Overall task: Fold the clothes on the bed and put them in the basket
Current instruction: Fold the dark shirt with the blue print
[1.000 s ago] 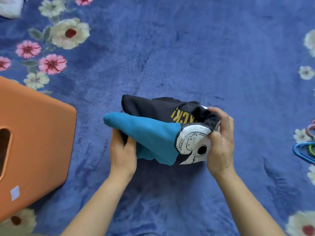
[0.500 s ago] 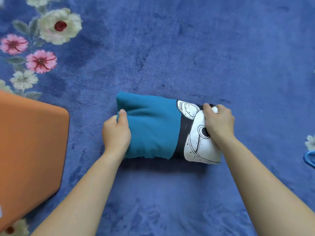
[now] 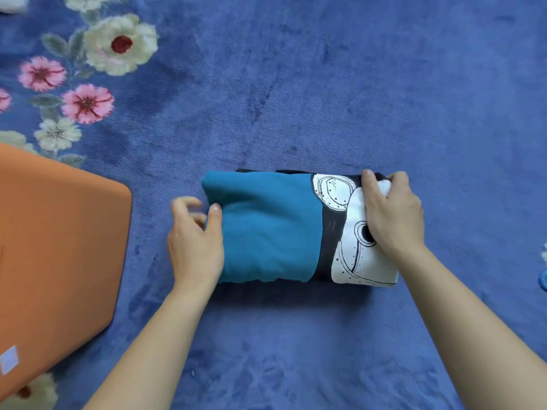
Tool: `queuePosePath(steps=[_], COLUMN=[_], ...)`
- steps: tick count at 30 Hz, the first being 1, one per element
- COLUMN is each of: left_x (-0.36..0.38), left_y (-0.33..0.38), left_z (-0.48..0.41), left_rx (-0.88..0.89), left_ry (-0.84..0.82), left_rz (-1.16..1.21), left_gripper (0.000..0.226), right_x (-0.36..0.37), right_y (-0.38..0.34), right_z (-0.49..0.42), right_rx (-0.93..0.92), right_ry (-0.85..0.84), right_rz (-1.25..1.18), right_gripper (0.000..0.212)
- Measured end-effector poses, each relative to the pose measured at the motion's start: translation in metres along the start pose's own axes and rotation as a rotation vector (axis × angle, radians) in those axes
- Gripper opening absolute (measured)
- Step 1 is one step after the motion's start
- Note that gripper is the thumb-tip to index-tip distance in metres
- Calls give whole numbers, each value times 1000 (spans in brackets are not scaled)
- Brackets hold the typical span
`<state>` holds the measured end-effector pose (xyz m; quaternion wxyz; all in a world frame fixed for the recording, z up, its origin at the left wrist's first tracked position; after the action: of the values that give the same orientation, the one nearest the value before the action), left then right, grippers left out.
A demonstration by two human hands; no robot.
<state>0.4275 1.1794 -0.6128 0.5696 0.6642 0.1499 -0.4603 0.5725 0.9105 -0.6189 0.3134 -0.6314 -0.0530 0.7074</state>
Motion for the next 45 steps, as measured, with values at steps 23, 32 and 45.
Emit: queuePosePath(steps=[23,32,45], left_x=[79,61,-44], left_y=[66,56,-6], left_z=[2,18,92], left_rx=[747,719,47], left_ry=[-599,-568,-990], left_rz=[-547,-476,-203], left_gripper=[57,58,64], right_x=[-31,42,-71], right_y=[60,27,3], right_z=[75,180,191], right_rx=[323,860,639], right_ry=[261,-339,-143], right_rz=[-537,-1188,-936], right_gripper=[74,96,31])
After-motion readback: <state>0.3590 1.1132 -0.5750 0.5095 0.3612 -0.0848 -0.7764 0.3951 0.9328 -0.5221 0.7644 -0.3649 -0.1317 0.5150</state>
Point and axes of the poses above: each hand's wrist, its own z-axis away from the middle knuckle, its own x-axis out of the palm, y = z × x, the point moved 5 cm from there along -z, towards the middle knuckle, and after that the axes turned 14 degrees about y, right-handed, at the moved point
